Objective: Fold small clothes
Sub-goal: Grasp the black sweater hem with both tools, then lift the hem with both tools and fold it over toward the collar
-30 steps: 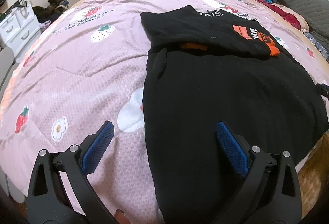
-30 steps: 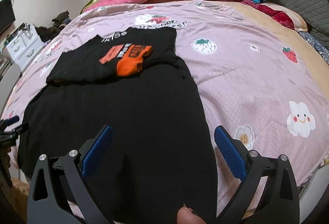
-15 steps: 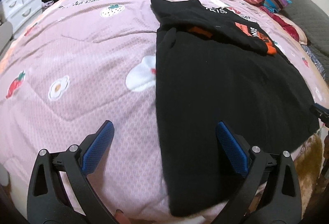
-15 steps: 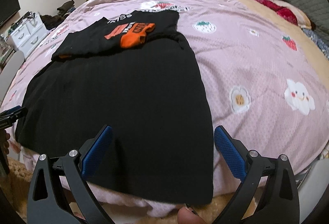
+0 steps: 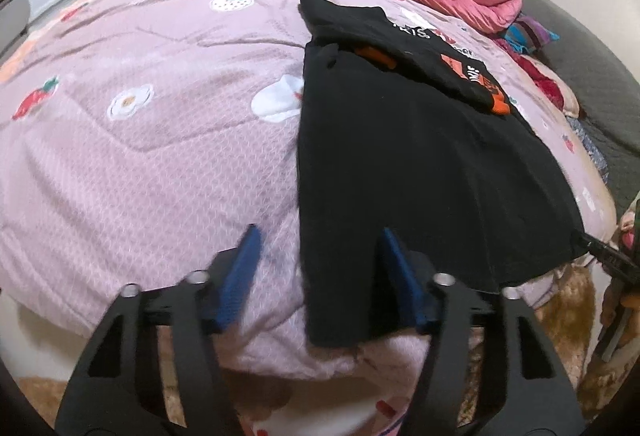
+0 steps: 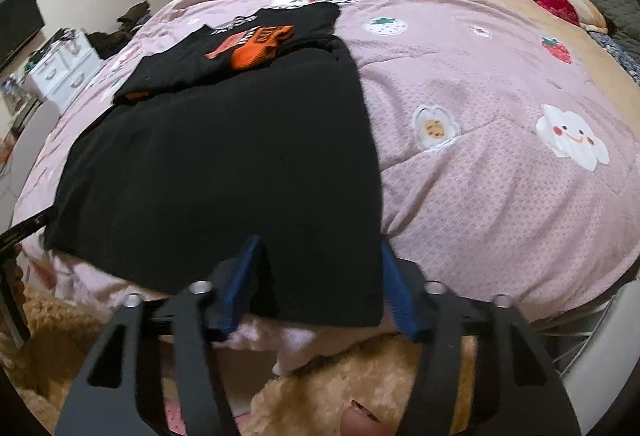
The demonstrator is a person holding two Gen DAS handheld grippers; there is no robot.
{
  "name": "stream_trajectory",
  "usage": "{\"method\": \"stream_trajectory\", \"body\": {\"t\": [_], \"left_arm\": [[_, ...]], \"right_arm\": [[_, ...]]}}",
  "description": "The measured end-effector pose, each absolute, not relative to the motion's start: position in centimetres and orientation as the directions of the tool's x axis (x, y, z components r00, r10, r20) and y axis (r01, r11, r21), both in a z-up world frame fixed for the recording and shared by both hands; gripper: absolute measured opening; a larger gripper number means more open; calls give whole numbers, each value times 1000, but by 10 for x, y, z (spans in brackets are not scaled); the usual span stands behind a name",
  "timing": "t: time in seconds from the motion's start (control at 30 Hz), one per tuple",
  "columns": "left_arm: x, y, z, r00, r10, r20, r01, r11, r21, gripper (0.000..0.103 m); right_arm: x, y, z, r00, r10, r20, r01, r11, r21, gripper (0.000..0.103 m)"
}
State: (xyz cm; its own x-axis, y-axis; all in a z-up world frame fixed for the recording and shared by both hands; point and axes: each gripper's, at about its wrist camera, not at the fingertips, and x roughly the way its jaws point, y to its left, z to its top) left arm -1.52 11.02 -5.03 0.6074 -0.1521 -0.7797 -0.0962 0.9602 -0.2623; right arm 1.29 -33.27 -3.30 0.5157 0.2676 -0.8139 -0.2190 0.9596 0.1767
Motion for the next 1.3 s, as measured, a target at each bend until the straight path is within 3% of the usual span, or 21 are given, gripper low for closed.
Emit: {"method": "stream_trajectory", "body": {"t": [0.1,0.27,0.43,0.6,0.7,0.9,1.3], "left_arm": [[-21,106,-54,592,-189,-783,-85,952,-295,42],[-30,91,-58,571,-208,-794,-61,954,-294,41],[-23,86,-61,554,-203,-808,-69,956,-287,39],[-17,86,-59,549,-217,-807,-81,947,-310,12],[-16,86,-52,552,-221,-804,-77,947,-313,6],[-17,92,-3,659,-206,-723,-43,950,-309,4],[5,107,37,737,-198,-647,-59,934,-352,4]], "right_arm": [[11,-334,-36,517,267,-813,-226,959,171,41],[2,-339,-26,572,258,-778,-247,959,136,9],[1,-350,-7,606,340,-719,-262,939,223,8],[1,-350,14,649,374,-662,-284,927,245,8],[3,-353,26,670,389,-632,-285,921,264,8],[14,-361,45,706,395,-588,-278,918,283,8],[41,-369,71,771,372,-517,-211,915,345,8]]}}
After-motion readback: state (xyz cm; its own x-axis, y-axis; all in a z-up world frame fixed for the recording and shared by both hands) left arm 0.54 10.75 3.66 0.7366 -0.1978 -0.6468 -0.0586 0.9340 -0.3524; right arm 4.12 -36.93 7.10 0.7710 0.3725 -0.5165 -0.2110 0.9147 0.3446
